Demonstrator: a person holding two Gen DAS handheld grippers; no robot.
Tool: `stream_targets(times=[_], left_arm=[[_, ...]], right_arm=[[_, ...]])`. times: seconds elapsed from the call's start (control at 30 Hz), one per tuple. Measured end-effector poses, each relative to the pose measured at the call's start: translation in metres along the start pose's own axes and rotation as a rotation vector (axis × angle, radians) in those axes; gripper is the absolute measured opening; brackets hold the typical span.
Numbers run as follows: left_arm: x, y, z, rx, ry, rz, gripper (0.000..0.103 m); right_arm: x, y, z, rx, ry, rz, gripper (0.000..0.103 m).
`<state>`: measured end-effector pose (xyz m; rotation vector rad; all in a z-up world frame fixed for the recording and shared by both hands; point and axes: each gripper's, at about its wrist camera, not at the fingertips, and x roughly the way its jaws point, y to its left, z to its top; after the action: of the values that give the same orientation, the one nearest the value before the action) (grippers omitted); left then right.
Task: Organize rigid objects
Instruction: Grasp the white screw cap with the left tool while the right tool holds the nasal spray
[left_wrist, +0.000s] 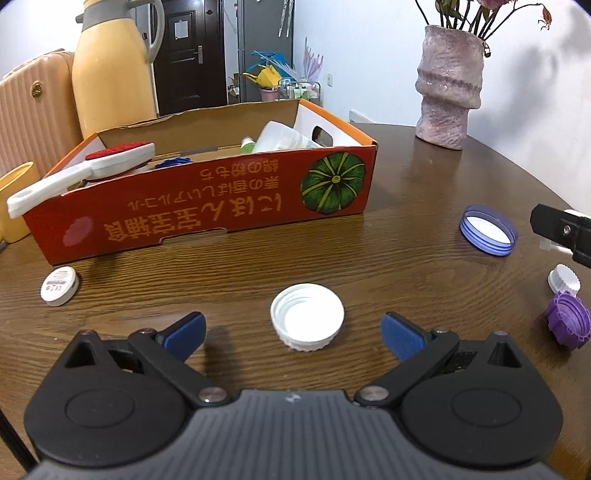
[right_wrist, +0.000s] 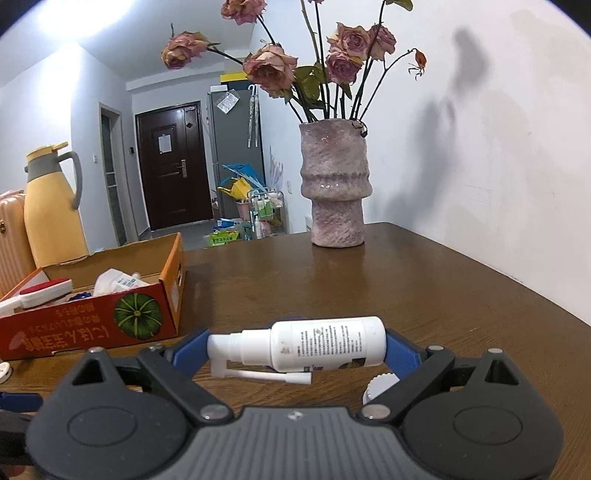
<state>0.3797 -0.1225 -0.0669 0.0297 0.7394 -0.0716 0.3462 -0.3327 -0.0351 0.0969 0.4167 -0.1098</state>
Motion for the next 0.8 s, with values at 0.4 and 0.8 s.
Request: stream_targets(times=[0.4, 0.8], left_arm=[[0.001, -0.008, 0.001, 0.041, -0.014, -0.038, 0.048], [-0.016, -0.003, 0.001, 0.059, -0.084, -0.064, 0.041]], right_arm=[[0.003, 0.004, -0.003, -0.011, 0.020, 0.007, 0.097], [0.005, 0.005, -0.005, -0.011, 0.008, 0.030, 0.097]])
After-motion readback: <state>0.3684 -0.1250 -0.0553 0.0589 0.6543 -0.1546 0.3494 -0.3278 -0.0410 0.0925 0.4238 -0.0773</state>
